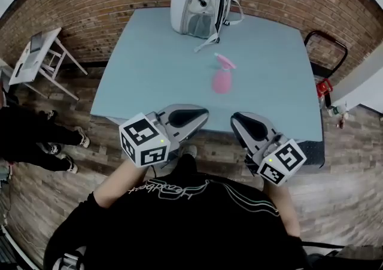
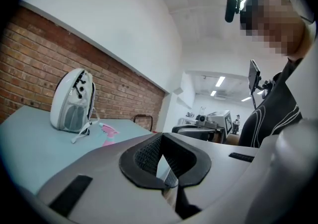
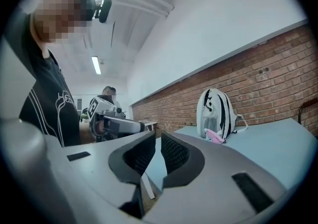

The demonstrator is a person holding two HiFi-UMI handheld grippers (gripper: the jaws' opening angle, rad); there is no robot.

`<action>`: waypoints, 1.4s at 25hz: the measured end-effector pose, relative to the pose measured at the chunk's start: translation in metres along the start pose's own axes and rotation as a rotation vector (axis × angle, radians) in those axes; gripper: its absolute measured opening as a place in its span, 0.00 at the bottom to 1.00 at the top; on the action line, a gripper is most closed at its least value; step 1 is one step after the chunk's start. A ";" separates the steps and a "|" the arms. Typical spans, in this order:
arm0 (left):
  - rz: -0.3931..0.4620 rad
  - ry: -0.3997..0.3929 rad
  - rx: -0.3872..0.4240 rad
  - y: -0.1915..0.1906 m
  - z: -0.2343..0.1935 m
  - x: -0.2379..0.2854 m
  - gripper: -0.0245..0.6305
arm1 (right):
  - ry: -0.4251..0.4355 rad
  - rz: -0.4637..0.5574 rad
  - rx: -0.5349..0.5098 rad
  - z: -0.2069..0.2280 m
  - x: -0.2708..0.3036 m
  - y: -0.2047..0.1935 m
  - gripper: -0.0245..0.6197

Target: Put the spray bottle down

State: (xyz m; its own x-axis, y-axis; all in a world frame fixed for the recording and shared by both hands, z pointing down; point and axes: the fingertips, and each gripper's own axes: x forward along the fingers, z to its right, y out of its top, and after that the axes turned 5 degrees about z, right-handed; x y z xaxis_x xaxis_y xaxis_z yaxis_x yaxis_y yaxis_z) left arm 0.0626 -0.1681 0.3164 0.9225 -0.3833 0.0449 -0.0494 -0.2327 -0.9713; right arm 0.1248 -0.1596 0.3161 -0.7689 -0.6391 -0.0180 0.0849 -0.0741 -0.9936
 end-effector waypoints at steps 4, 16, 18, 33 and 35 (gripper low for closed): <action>-0.015 0.008 0.016 0.000 0.024 -0.008 0.05 | 0.038 -0.015 0.048 -0.022 -0.011 0.003 0.09; -0.031 -0.012 0.018 -0.013 0.062 -0.022 0.05 | 0.058 -0.029 0.094 -0.057 -0.029 -0.008 0.08; -0.029 -0.013 0.011 -0.011 0.063 -0.022 0.05 | 0.057 -0.046 0.092 -0.057 -0.030 -0.011 0.07; -0.029 -0.008 0.009 -0.005 0.070 -0.026 0.05 | 0.038 -0.050 0.082 -0.061 -0.031 -0.010 0.06; -0.030 -0.009 0.011 -0.004 0.070 -0.027 0.05 | 0.034 -0.045 0.081 -0.060 -0.031 -0.008 0.06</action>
State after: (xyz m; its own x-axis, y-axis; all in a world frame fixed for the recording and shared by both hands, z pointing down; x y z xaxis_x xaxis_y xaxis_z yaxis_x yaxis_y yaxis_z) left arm 0.0651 -0.0941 0.3031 0.9270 -0.3681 0.0719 -0.0174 -0.2338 -0.9721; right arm 0.1097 -0.0931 0.3174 -0.7939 -0.6077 0.0218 0.0991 -0.1646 -0.9814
